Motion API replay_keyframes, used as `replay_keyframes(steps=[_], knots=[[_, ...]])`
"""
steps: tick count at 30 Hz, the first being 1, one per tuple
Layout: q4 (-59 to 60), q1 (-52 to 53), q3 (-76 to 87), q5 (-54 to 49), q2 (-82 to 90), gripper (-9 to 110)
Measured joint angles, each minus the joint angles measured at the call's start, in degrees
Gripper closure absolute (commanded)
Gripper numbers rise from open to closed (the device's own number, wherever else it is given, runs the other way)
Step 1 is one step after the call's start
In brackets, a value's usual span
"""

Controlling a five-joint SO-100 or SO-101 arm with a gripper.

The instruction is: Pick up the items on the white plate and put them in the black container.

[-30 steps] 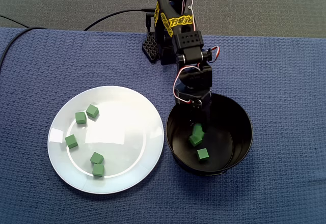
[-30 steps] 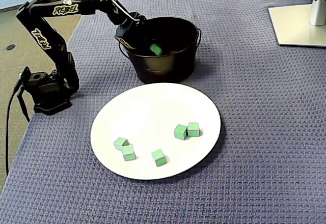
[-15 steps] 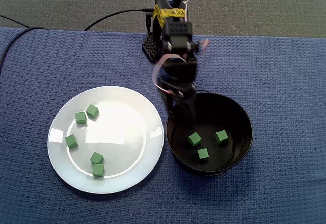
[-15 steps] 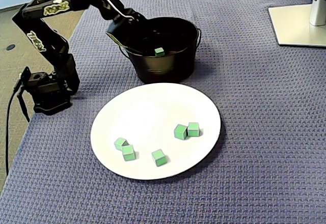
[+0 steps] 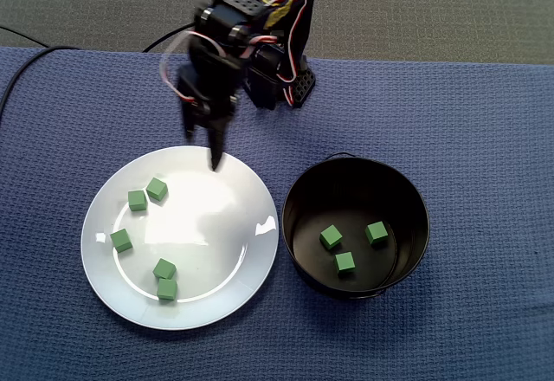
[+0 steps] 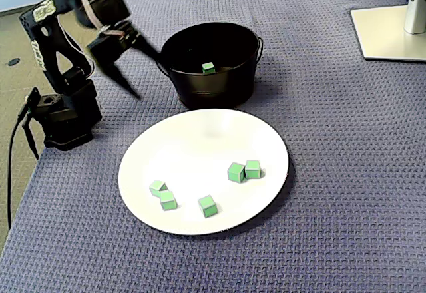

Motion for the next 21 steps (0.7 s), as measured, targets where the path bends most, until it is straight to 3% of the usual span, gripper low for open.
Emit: replay_keyframes(steps=[5,21], knots=[[-4.13,6.68,4.75,-3.25,-4.31,74],[-7.91,13.45,-2.72,25.84,-32.34,74]])
